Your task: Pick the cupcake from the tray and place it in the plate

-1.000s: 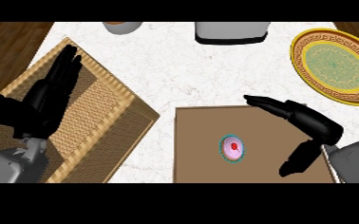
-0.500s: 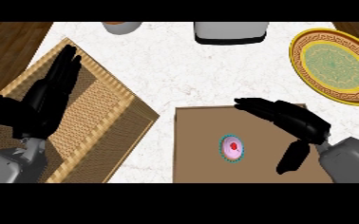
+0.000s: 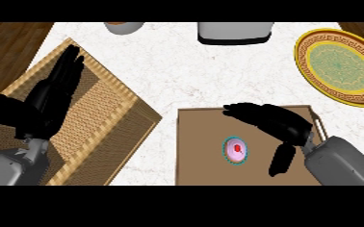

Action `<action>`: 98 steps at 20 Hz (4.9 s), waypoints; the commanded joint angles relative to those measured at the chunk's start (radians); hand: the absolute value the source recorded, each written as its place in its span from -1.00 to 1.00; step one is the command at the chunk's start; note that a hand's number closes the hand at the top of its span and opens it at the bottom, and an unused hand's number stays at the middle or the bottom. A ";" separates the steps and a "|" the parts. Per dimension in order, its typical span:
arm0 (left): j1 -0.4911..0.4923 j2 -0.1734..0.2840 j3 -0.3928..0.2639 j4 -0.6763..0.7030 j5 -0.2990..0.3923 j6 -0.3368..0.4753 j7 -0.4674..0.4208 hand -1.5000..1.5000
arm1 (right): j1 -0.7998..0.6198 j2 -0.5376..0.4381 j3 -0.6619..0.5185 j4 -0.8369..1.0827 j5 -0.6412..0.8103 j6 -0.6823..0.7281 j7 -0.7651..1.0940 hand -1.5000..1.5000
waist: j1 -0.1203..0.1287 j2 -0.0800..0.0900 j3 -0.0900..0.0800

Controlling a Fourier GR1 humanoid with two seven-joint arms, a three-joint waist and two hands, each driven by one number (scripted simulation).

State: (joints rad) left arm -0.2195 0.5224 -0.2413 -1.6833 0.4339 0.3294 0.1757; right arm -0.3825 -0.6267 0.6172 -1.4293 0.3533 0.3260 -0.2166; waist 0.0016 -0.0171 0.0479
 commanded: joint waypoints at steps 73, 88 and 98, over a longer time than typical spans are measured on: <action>-0.008 0.049 -0.142 0.164 0.039 0.034 -0.062 0.00 | -0.067 -0.169 -0.677 0.633 0.024 -0.451 -0.174 1.00 | 0.055 0.055 -0.043; -0.028 0.068 -0.149 0.201 0.054 0.050 -0.062 0.00 | -0.236 -0.146 -0.835 0.865 -0.186 -0.206 -0.556 -1.00 | 0.040 0.041 -0.041; 0.017 0.082 -0.145 0.201 0.088 0.032 -0.091 0.00 | -0.316 -0.192 -0.933 1.051 -0.356 0.189 -0.422 -1.00 | 0.047 0.039 -0.047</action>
State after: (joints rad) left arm -0.3146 0.5795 -0.3540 -1.5958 0.5492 0.3999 0.1042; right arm -0.6710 -0.8066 -0.2949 -0.4490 0.0395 0.3868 -0.7058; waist 0.0374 -0.0066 0.0367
